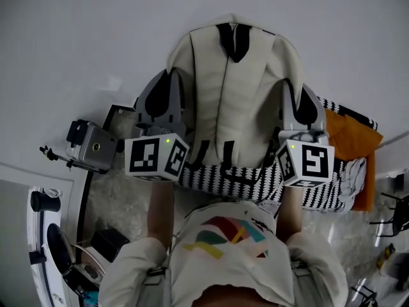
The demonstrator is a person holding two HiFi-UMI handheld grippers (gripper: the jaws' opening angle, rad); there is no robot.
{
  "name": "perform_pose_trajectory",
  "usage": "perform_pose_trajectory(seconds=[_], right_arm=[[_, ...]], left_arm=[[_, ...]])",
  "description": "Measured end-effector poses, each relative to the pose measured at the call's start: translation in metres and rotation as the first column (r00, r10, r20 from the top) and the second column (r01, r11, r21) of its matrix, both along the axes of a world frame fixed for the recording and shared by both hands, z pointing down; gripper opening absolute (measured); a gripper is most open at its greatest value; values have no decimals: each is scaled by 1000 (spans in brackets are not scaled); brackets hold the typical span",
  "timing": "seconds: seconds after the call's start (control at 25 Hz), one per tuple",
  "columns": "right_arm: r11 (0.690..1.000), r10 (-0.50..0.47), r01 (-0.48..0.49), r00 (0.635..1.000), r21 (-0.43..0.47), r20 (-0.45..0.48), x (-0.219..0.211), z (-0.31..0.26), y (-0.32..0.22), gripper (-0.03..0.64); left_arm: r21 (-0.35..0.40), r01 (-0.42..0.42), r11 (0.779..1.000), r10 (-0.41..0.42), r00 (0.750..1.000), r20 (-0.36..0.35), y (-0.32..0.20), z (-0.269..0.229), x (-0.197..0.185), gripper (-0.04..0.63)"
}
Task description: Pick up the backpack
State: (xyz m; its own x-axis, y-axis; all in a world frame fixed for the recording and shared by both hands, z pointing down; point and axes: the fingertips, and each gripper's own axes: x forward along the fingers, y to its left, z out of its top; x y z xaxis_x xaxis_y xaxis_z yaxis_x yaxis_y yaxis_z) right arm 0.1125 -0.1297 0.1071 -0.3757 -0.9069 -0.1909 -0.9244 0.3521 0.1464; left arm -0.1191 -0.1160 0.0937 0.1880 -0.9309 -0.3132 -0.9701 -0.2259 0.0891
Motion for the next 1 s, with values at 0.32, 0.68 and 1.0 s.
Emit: perform_pose_trajectory(seconds=[0.32, 0.68, 1.0], right_arm=[[1000, -3, 3, 1000, 14, -9, 0, -2, 9, 67], [1000, 7, -6, 1000, 18, -23, 3, -4, 15, 67], [1000, 12, -11, 999, 27, -32, 3, -6, 18, 66]], left_arm=[[3, 9, 1000, -9, 1000, 0, 12, 0, 3, 29], [-5, -1, 1000, 1, 1000, 4, 15, 0, 7, 29], [-4, -9, 1000, 9, 1000, 4, 17, -2, 8, 29]])
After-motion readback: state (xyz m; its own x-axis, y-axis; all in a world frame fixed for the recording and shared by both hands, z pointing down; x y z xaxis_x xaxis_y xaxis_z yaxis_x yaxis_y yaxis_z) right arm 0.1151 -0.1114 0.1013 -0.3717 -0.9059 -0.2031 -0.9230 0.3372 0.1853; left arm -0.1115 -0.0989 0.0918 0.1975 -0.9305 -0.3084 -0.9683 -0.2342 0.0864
